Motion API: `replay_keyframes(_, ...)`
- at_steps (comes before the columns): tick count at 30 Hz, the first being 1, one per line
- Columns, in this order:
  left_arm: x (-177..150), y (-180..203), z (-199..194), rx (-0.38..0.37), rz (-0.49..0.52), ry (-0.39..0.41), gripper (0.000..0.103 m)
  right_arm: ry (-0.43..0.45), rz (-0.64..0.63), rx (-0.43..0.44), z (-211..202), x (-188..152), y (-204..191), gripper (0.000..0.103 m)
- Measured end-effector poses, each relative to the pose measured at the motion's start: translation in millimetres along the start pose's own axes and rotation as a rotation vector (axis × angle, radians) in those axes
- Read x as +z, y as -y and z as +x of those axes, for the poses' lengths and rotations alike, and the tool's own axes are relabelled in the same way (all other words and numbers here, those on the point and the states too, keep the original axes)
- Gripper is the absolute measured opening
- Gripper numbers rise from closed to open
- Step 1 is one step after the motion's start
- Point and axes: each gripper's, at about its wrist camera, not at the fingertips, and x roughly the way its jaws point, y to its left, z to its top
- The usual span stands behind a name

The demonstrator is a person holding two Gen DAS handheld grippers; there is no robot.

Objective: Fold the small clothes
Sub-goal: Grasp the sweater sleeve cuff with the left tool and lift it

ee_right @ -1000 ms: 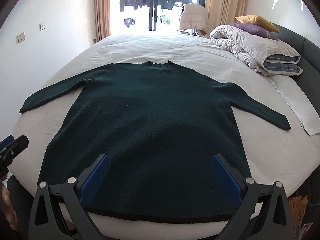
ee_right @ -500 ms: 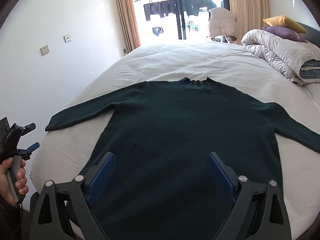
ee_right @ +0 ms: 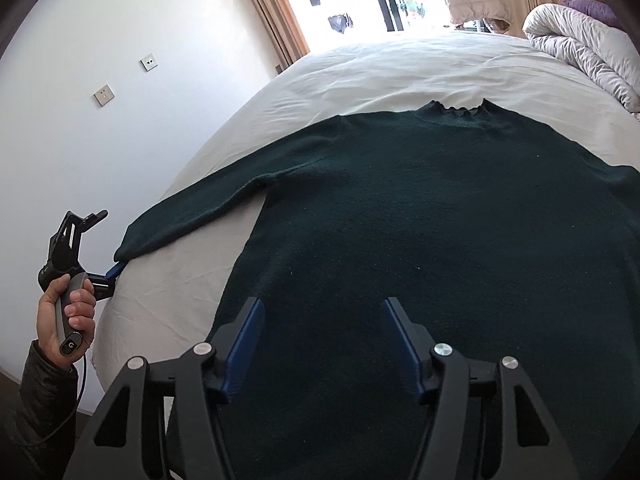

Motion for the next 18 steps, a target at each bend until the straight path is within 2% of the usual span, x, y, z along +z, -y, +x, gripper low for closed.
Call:
replay_keyframes(2,8,1,6,-0.014,-0.009,0.002,0.095,0.0,0.005,0.013,4,2,0,0.06)
replay_keyframes(3,11,1,9,-0.017,-0.014,0.001,0.081,-0.002,0.006,0.018,6,4,0,0.059)
replay_keyframes(4,4,4,7,-0.024,-0.02,-0.005,0.063,-0.004,0.009,0.02,7,5,1,0.058)
replay_keyframes(5,7,2,13,-0.031,-0.031,-0.019,0.053,-0.006,0.015,0.023,9,7,3,0.057)
replay_keyframes(6,6,0,17,-0.024,-0.039,-0.03,0.032,-0.006,0.021,0.024,10,8,5,0.057)
replay_keyframes(7,8,-2,23,-0.009,-0.043,-0.038,0.026,-0.007,0.027,0.025,11,9,7,0.056)
replay_keyframes(8,9,-3,26,-0.001,-0.041,-0.037,0.024,-0.007,0.035,0.026,12,10,10,0.056)
replay_keyframes(10,8,2,29,0.023,-0.005,-0.025,0.01,-0.005,0.048,0.028,13,12,16,0.056)
replay_keyframes(13,2,28,29,0.051,0.111,0.006,0.008,-0.006,0.08,0.031,15,11,31,0.056)
replay_keyframes(18,-22,105,51,0.077,0.353,0.013,0.008,-0.013,0.154,0.056,18,7,59,0.056)
